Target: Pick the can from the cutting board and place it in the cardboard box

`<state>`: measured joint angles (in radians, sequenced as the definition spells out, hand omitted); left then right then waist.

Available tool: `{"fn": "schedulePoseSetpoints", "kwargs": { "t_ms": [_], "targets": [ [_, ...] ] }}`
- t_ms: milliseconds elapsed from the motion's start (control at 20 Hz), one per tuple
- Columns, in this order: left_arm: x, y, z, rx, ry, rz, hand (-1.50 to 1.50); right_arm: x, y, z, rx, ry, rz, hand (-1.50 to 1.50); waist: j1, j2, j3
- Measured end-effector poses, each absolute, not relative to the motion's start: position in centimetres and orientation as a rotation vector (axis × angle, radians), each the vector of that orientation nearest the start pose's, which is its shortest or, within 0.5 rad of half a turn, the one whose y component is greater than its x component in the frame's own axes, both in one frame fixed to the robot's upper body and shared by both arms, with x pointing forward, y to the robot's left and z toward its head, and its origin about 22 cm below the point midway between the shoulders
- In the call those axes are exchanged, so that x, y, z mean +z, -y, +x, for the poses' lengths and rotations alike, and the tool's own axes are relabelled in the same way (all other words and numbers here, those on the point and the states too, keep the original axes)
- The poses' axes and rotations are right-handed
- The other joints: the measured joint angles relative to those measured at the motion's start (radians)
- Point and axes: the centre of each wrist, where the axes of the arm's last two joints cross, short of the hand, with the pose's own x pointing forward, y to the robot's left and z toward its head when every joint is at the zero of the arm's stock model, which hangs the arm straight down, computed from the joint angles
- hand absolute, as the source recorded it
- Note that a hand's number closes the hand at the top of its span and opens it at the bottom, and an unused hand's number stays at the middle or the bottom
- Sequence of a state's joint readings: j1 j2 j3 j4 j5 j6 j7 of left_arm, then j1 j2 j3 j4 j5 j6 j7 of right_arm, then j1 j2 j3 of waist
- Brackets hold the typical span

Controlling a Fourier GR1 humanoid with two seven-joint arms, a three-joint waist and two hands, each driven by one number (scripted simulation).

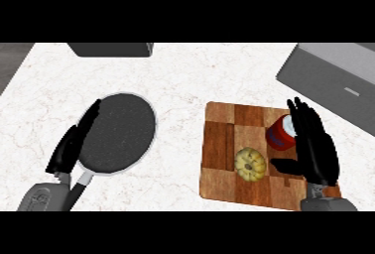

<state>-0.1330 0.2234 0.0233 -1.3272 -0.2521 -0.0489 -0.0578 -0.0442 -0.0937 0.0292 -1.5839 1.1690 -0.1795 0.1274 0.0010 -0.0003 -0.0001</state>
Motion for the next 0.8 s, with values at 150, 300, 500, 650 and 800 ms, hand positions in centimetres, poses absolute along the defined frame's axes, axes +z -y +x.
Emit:
{"fn": "schedulePoseSetpoints", "kwargs": {
  "t_ms": [150,300,500,650,800],
  "targets": [
    [-0.7,-28.3,27.8,-0.416,1.469,0.317,0.0,1.6,23.8,25.5,0.802,1.416,-1.14,-1.5,-0.001,0.0,-0.001],
    [-0.6,-28.1,27.5,-0.415,1.466,0.315,0.0,1.2,23.8,25.9,0.81,1.416,-1.128,1.5,-0.001,-0.003,-0.003],
    [-1.0,-28.3,27.5,-0.418,1.468,0.319,0.0,1.0,23.7,26.6,0.833,1.454,-1.234,1.5,-0.002,-0.007,-0.007],
    [-1.2,-28.3,27.2,-0.418,1.472,0.317,0.0,0.9,23.6,26.8,0.841,1.494,-1.313,1.5,-0.001,-0.006,-0.006],
    [-1.6,-28.0,27.4,-0.414,1.474,0.32,0.0,0.7,23.4,26.9,0.838,1.526,-1.374,1.5,-0.002,-0.005,-0.005]
  ]
}}
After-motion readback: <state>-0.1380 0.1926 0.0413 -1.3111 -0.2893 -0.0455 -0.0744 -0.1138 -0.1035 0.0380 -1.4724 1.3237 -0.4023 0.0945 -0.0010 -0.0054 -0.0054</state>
